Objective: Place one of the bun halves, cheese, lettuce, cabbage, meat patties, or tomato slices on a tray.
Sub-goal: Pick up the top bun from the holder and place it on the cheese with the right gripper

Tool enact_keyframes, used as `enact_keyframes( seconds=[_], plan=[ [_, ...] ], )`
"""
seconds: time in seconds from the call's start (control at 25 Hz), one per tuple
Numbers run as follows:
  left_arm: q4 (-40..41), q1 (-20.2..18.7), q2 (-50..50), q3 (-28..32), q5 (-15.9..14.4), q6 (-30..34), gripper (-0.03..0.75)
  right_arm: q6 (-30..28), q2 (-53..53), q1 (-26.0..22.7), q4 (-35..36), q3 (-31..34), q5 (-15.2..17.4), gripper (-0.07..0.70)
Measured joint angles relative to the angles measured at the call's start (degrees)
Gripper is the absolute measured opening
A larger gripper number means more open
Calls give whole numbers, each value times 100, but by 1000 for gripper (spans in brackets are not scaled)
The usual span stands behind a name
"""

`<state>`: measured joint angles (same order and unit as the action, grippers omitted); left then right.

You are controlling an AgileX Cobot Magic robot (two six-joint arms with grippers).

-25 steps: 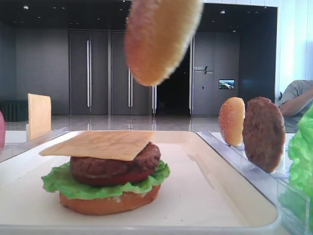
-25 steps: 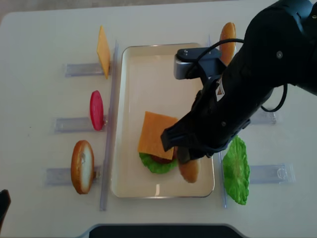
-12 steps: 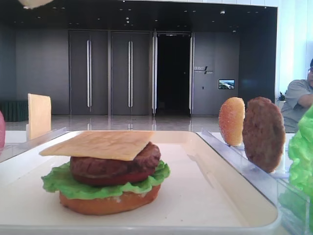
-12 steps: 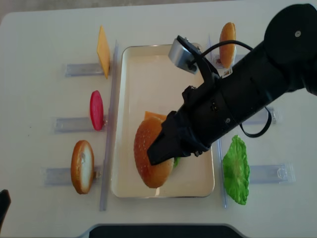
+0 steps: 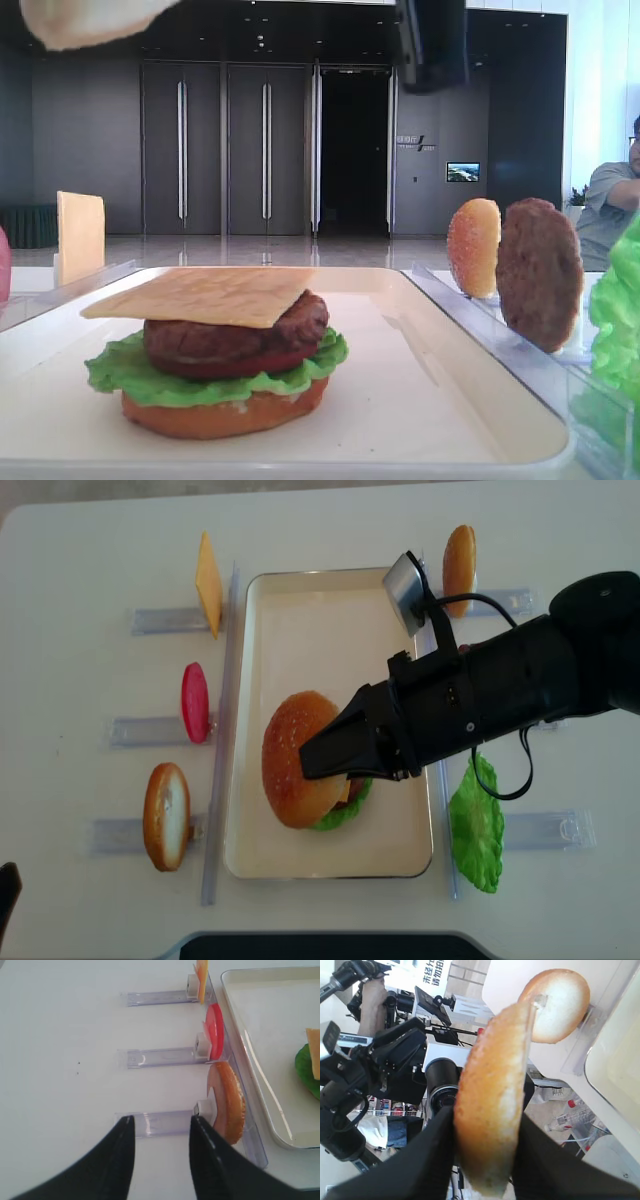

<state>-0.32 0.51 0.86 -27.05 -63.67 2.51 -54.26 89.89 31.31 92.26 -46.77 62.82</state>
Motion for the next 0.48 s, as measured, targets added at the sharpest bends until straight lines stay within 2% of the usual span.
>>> enact_keyframes(
  seconds=[0.2, 0.48],
  plan=[
    [0, 0, 0, 0, 0, 0, 282, -550, 539, 0, 627, 0, 33, 260],
    [0, 0, 0, 0, 0, 0, 282, -1001, 1184, -5, 858, 0, 33, 257]
  ],
)
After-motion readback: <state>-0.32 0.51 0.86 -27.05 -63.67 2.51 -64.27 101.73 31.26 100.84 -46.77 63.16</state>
